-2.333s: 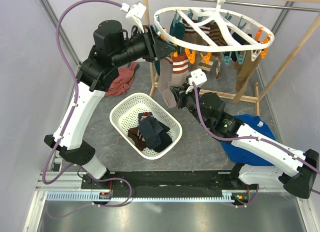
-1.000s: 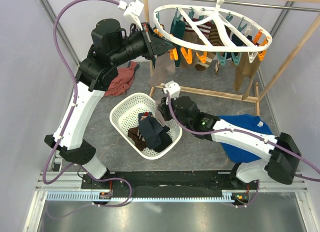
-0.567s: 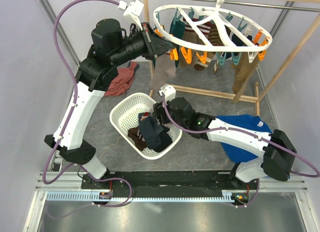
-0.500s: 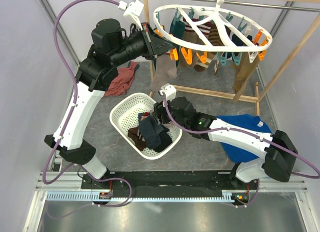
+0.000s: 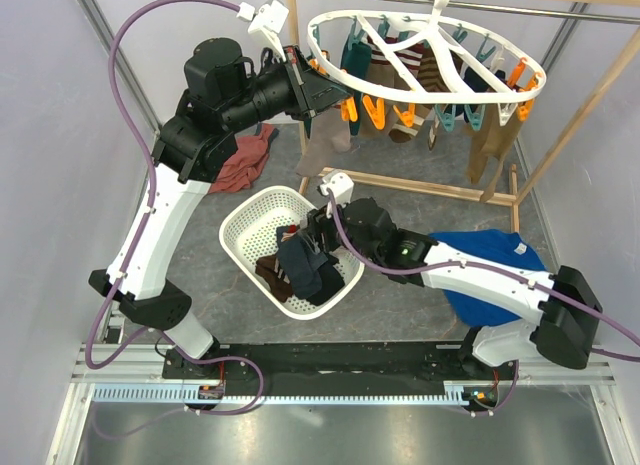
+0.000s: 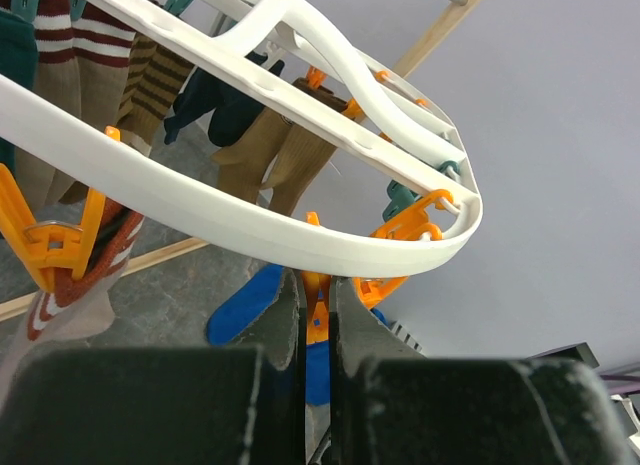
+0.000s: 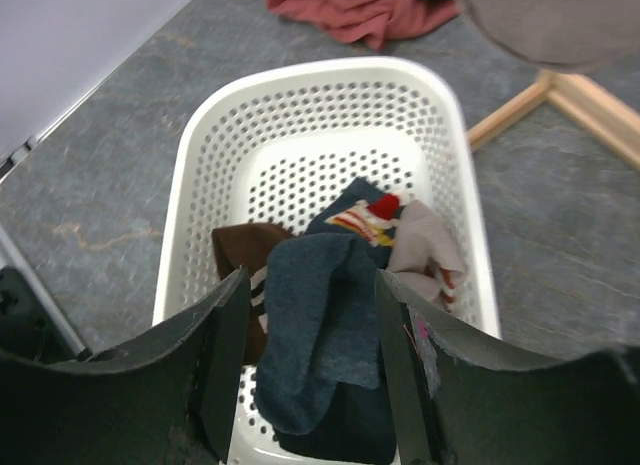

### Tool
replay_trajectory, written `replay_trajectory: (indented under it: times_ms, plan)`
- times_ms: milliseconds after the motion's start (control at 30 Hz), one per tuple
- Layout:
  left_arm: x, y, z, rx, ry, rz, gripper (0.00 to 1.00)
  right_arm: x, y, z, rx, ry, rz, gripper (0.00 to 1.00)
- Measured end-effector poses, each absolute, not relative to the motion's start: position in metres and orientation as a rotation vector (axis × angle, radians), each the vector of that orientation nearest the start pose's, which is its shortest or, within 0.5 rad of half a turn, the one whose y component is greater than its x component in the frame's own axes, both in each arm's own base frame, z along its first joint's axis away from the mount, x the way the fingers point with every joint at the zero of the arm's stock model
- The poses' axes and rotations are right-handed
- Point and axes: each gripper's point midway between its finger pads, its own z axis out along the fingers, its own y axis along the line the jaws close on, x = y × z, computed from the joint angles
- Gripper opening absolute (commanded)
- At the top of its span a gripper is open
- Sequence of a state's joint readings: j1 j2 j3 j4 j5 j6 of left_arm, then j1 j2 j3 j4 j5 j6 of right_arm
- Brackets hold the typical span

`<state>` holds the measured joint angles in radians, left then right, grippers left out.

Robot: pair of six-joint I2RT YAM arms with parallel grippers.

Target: Remove the socks clipped to the hanger

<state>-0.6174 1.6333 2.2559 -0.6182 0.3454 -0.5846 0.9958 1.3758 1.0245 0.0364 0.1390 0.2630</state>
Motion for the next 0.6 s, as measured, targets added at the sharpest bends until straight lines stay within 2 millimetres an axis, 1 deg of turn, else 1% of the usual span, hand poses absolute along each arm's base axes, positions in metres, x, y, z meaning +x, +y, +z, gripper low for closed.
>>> replay_trajectory:
  times_ms: [67,167,267,333,367,400,467,600]
  plan:
    - [0.305,-0.316,0.534,0.318,1.673,-1.197,0.02,0.258,0.355,0.237,-0.562,1.835,0.683,0.60]
    - [0.305,-0.317,0.534,0.316,1.677,-1.199,0.02,0.263,0.345,0.248,-0.512,1.810,0.651,0.61]
    - [0.305,-0.317,0.534,0.314,1.677,-1.203,0.02,0.267,0.338,0.254,-0.478,1.795,0.622,0.66]
    - [0.304,-0.317,0.535,0.311,1.678,-1.207,0.02,0.272,0.331,0.258,-0.442,1.786,0.583,0.71]
    - [0.304,-0.317,0.535,0.308,1.679,-1.212,0.02,0.275,0.327,0.261,-0.423,1.781,0.566,0.76]
    - [0.304,-0.317,0.535,0.305,1.680,-1.215,0.02,0.278,0.321,0.265,-0.391,1.769,0.538,0.84]
    - [0.303,-0.318,0.536,0.299,1.680,-1.229,0.02,0.283,0.314,0.275,-0.354,1.740,0.506,0.89]
    - [0.300,-0.321,0.540,0.295,1.673,-1.269,0.02,0.298,0.306,0.300,-0.308,1.646,0.434,0.95]
